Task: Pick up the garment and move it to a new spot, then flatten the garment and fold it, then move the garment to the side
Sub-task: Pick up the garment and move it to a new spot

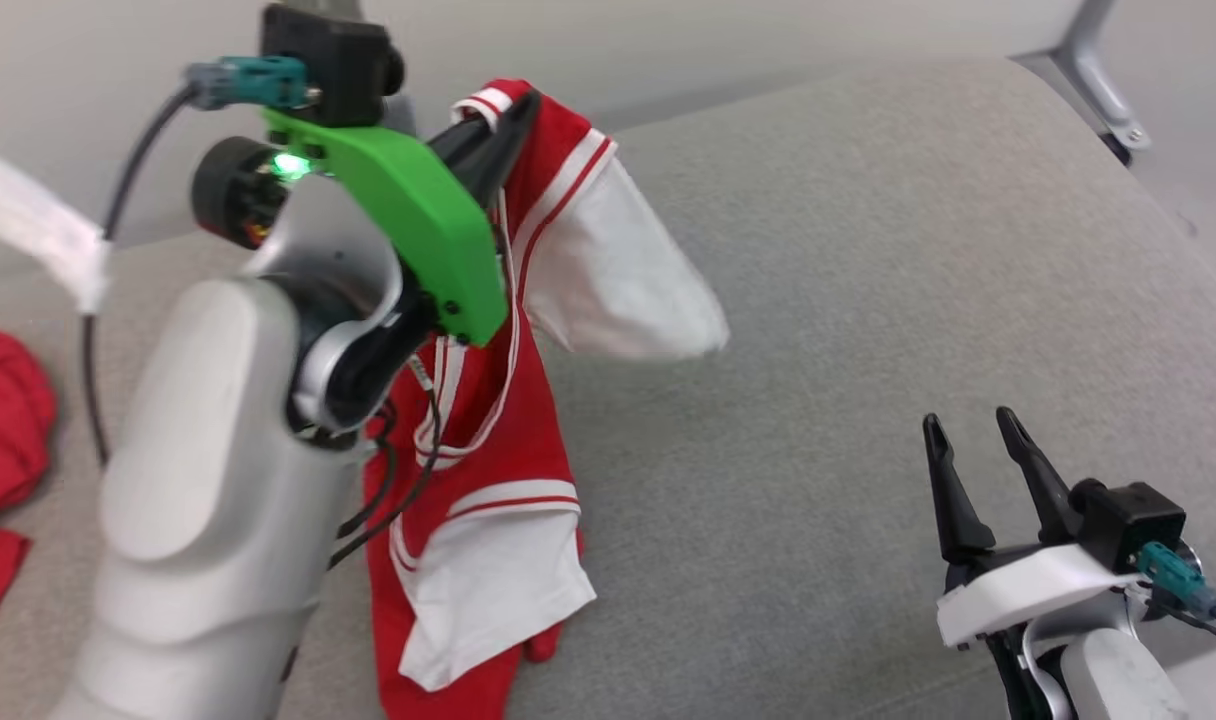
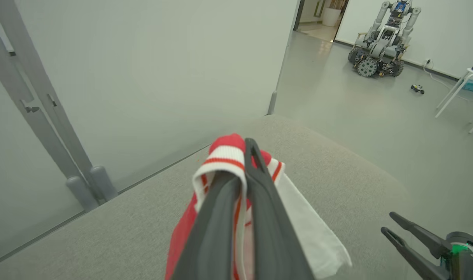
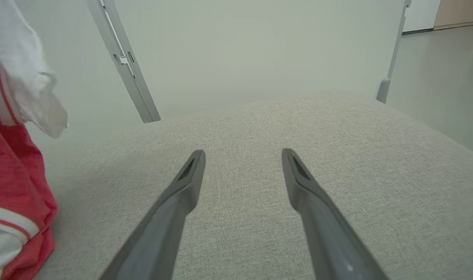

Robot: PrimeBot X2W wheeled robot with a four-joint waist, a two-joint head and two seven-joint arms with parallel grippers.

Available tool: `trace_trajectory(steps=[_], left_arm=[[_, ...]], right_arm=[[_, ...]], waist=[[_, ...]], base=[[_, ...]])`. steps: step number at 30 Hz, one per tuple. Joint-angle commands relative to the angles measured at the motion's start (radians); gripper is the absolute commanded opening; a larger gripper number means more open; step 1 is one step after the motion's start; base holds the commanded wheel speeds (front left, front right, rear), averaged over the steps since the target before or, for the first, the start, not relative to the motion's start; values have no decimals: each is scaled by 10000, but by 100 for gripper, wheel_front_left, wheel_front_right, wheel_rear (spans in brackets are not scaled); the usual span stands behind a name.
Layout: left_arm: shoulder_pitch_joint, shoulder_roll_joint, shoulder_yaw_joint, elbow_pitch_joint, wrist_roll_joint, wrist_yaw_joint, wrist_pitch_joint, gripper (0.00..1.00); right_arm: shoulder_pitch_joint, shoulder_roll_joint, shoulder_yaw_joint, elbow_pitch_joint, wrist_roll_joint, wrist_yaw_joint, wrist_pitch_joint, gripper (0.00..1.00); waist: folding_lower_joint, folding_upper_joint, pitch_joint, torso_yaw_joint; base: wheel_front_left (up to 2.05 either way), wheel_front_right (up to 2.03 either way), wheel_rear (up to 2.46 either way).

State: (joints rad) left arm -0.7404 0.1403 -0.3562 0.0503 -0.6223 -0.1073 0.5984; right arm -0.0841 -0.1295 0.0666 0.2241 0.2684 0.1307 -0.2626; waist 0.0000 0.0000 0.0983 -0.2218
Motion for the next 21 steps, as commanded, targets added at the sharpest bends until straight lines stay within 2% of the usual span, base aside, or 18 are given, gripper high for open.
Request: trace_trajectory(steps=[1, 7, 8, 9, 10, 16, 21], left_arm=[[-318, -186, -87, 660, 90, -68, -423, 0], [-1265, -770, -858, 3643, 301, -152, -2394, 0], [-1442, -809, -976, 4088, 338, -113, -2844, 6], [-1568, -841, -1108, 4479, 379, -34, -3245, 44], [-1675, -866, -1295, 4961, 428, 99, -3680, 100], [-1821, -864, -2795, 6668, -461, 595, -4840, 100], [-1447, -869, -3750, 7511, -448, 950, -5338, 100]], right_arm=[[-207, 80, 18, 67, 91, 1, -35, 100], [-486, 379, 43, 268, 237, 1, -35, 100], [-489, 423, 52, 309, 269, 1, -35, 100], [-485, 456, 45, 346, 287, 1, -35, 100], [-481, 499, 60, 399, 299, 1, -35, 100], [-414, 635, 94, 550, 287, 1, -35, 100], [-20, 558, -178, 563, 119, 1, -35, 100]], waist=[[0, 0, 897, -1123], [0, 0, 1458, -2084], [0, 0, 1527, -2216], [0, 0, 1571, -2298], [0, 0, 1623, -2408], [0, 0, 1481, -2717], [0, 0, 991, -2289]], base=[[0, 0, 0], [0, 0, 0], [0, 0, 0], [0, 0, 0], [0, 0, 0], [0, 0, 0], [0, 0, 0]])
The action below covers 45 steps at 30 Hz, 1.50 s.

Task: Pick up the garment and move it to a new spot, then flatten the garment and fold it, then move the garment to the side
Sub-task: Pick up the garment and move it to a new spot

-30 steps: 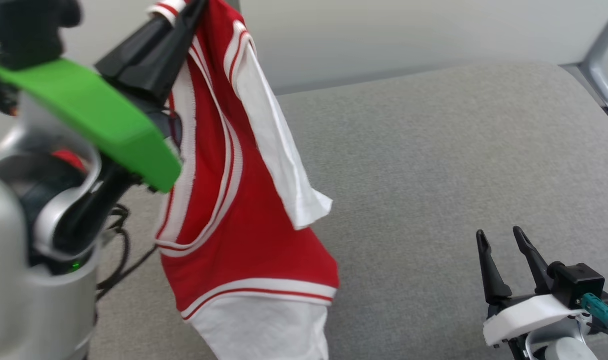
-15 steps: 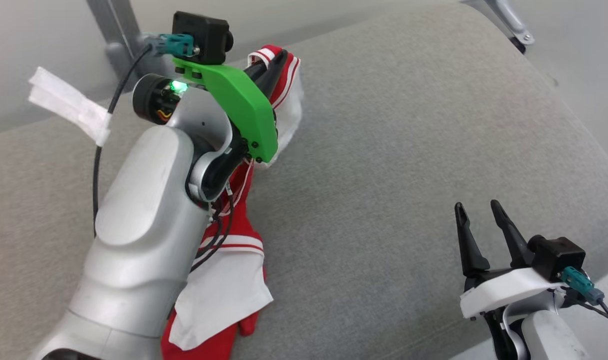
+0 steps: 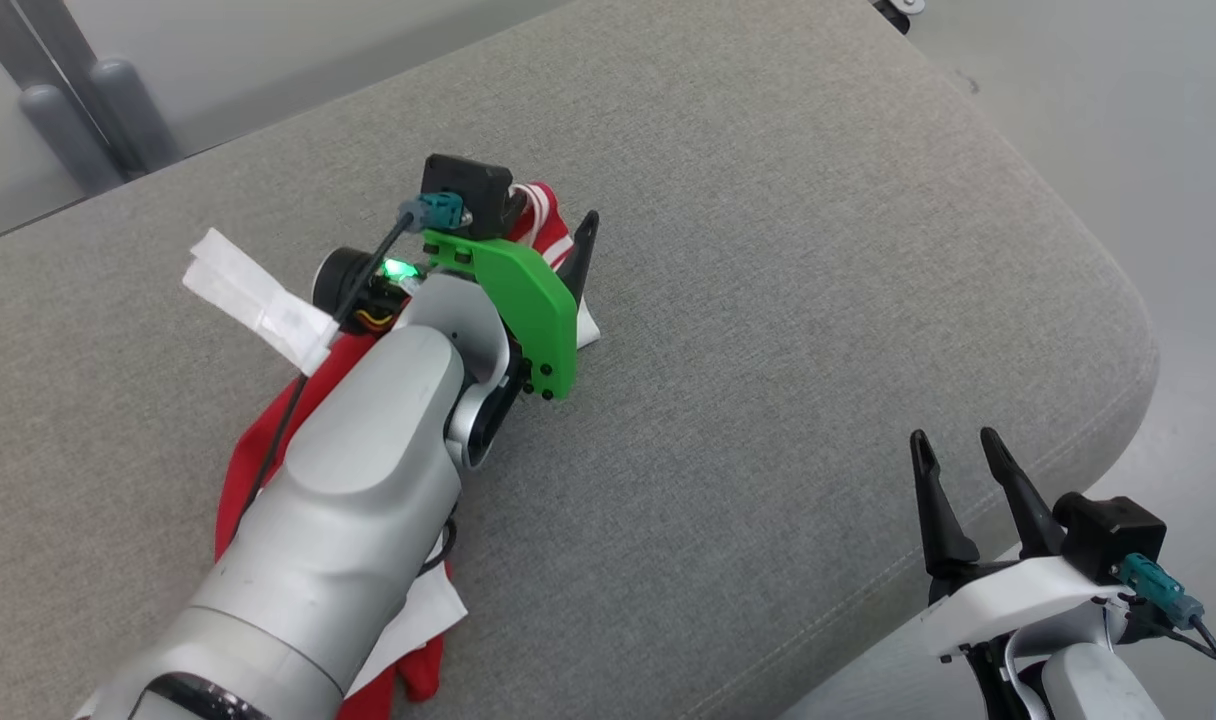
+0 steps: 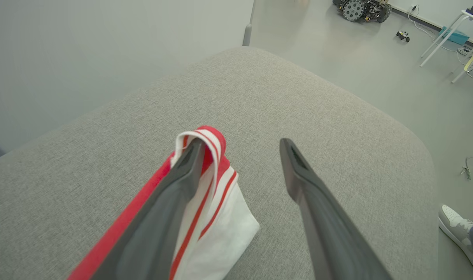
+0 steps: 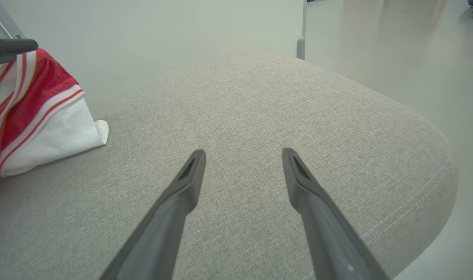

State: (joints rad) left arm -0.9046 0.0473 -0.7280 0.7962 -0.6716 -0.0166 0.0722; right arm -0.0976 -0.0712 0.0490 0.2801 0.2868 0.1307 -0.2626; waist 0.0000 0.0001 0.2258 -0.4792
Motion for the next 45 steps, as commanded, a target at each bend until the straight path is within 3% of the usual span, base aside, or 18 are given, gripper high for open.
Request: trace_trajectory(steps=[1, 7, 16, 21, 26, 29, 35, 45], left_arm=[[345, 62, -94, 84, -87, 109, -174, 100], [1415, 49, -975, -378, -564, 212, -458, 100], [3883, 289, -1002, -2077, -695, 1227, -2601, 100], [5481, 900, -553, -3450, -312, 1937, -3315, 100], [7422, 1227, 1135, -5380, 586, 2407, -3373, 100], [8532, 1099, 2146, -6298, 1366, 2316, -3363, 100], [10337, 573, 3687, -6915, 2443, 1595, -3366, 100], [10994, 86, 4791, -6779, 3198, 696, -3368, 100]], right_arm=[[187, -75, -38, 1, -95, 1, -35, 100], [652, -356, -190, -63, -245, 1, -35, 100], [1352, -662, -548, -439, -470, 1, -34, 100], [1773, -796, -846, -757, -661, 1, -34, 100], [2157, -853, -1151, -1044, -802, 1, -34, 100], [2338, -890, -1311, -1173, -851, 1, -34, 100], [2644, -899, -1539, -1361, -931, 1, -34, 100], [2709, -925, -1445, -1318, -959, 1, -34, 100]], waist=[[0, -1, -388, 395], [0, -1, -1083, 1285], [0, -1, -1954, 2422], [0, -1, -2187, 2974], [0, -1, -2347, 3510], [0, -1, -2455, 3755], [0, -1, -2631, 4166], [0, -1, -2735, 4387]], base=[[0, 0, 0], [0, 0, 0], [0, 0, 0], [0, 0, 0], [0, 0, 0], [0, 0, 0], [0, 0, 0], [0, 0, 0]])
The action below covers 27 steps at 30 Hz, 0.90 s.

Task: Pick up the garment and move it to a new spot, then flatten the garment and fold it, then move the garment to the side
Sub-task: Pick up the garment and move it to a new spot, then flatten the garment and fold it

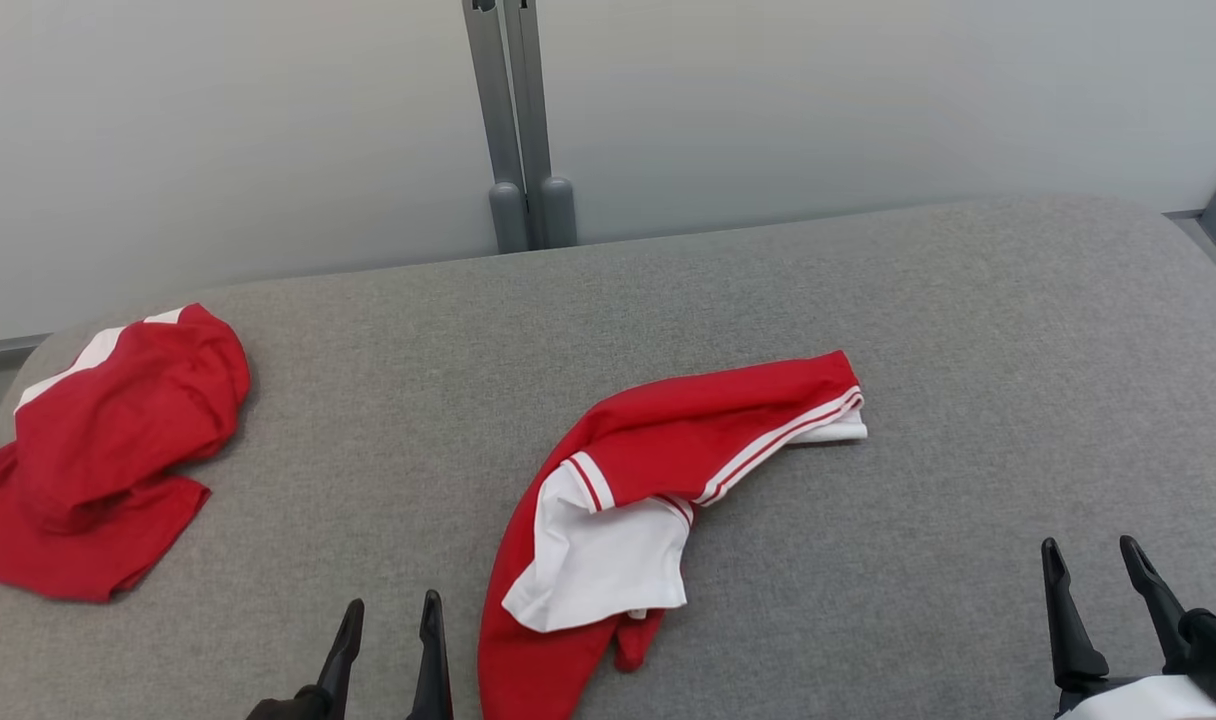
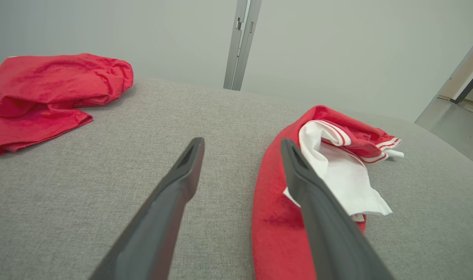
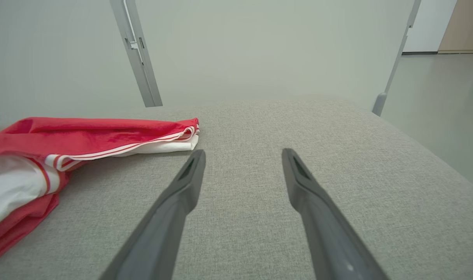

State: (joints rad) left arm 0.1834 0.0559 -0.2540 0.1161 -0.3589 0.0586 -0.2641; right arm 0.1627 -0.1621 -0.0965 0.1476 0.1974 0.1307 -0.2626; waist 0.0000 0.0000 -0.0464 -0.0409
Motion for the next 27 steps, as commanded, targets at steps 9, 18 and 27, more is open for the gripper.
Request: trace_trajectory(steps=[9, 18, 27], left_arm=[[73, -52, 341, -10, 136, -183, -5, 100], [247, -47, 563, 117, 260, -237, -5, 100], [387, -47, 620, 107, 222, -163, -5, 100]], right_arm=[[20, 21, 118, 3, -74, 1, -34, 100], [29, -79, 189, -61, -96, 1, -34, 100], [-38, -148, 303, -89, -100, 1, -34, 100]], waist=[[0, 0, -50, -101], [0, 0, -91, 101], [0, 0, -133, 475]], base=[[0, 0, 0], [0, 0, 0], [0, 0, 0]])
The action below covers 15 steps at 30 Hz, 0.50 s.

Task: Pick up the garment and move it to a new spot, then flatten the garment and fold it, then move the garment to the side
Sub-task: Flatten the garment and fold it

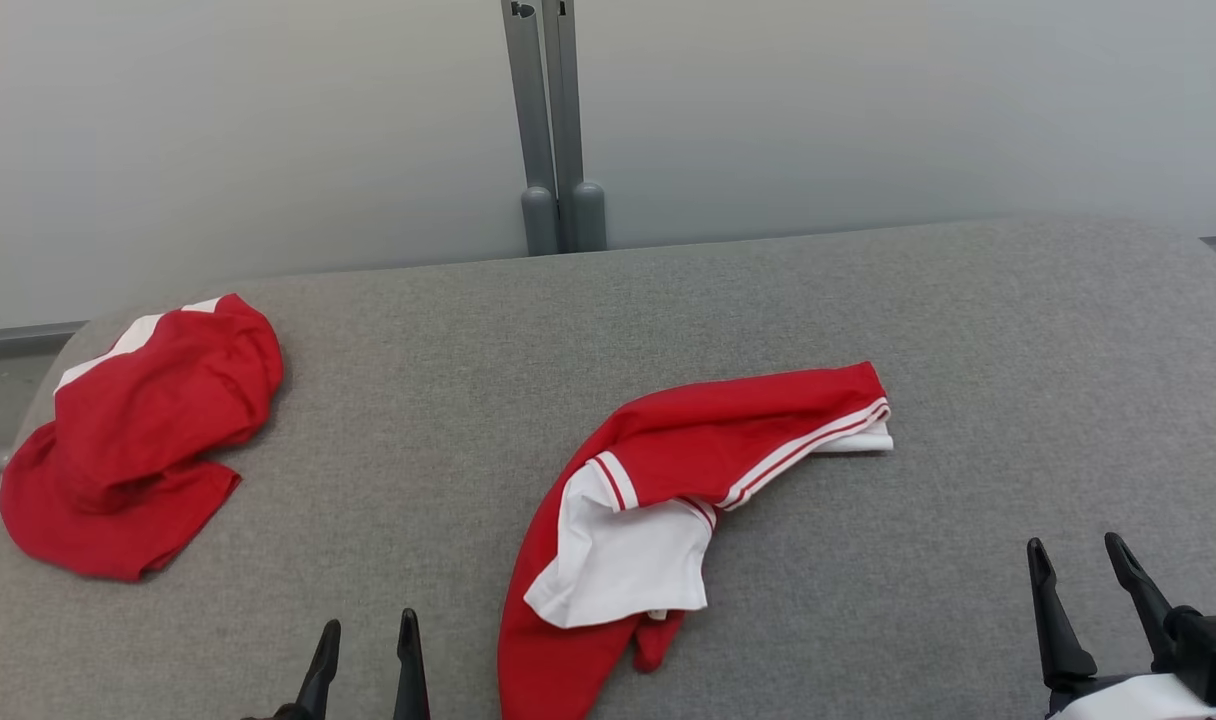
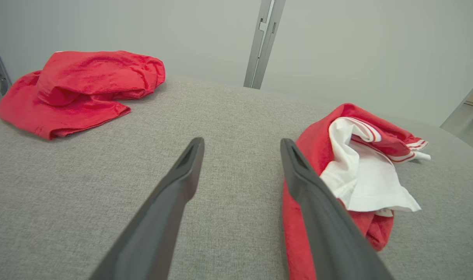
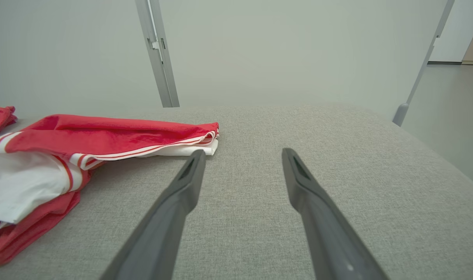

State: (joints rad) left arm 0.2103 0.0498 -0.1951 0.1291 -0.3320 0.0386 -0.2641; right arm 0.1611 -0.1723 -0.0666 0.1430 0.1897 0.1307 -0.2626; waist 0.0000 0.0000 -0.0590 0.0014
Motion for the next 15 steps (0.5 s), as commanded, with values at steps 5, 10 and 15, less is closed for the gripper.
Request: trace_trajectory(steps=[5, 10, 15], left_arm=[[130, 14, 80, 43, -62, -7, -5, 100], [164, 12, -47, 199, -105, -30, -5, 100], [-436, 12, -980, 697, -517, -477, -6, 100]], right_arm=[[-88, -98, 63, -2, -4, 1, -34, 100], [-161, -147, 139, 22, 23, 1, -34, 100], [-170, -166, 191, -14, 38, 1, -34, 100]], waist=[[0, 0, -38, 167], [0, 0, -48, 155], [0, 0, 18, 113]], base=[[0, 0, 0], [0, 0, 0], [0, 0, 0]])
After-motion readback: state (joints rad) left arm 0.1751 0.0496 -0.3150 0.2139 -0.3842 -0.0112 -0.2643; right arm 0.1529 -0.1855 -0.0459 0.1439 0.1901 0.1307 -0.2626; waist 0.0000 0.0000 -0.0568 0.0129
